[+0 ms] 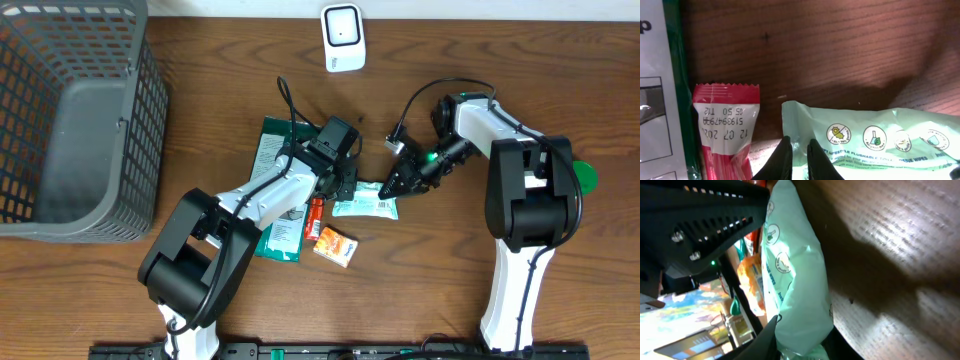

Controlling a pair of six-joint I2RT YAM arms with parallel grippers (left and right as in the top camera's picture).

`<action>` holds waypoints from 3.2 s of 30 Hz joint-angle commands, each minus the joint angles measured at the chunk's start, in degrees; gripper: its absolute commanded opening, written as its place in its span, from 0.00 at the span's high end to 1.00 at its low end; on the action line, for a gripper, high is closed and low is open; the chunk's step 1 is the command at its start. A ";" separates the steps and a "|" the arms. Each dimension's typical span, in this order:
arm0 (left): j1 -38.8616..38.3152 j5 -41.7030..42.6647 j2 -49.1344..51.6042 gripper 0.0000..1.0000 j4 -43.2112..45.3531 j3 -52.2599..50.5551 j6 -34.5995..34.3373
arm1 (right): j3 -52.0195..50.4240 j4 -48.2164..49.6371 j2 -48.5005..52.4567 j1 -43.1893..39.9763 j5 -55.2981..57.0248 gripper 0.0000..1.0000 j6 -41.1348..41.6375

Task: Scan the item barcode

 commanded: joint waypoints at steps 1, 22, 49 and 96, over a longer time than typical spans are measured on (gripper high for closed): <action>-0.15 -1.07 0.98 0.89 0.24 -0.35 0.79 | -0.22 1.99 0.39 0.48 -1.57 0.72 -0.24; -0.13 -1.03 3.69 0.89 3.26 -0.39 1.09 | -0.22 9.40 0.39 1.18 0.79 0.73 -0.22; 0.17 -1.31 -3.93 0.84 -10.36 -0.42 0.24 | -0.22 14.23 0.39 1.27 3.37 0.36 6.27; -1.07 5.88 -1.44 0.85 -6.84 -0.87 -0.83 | -8.70 12.83 0.39 1.84 8.22 0.40 12.61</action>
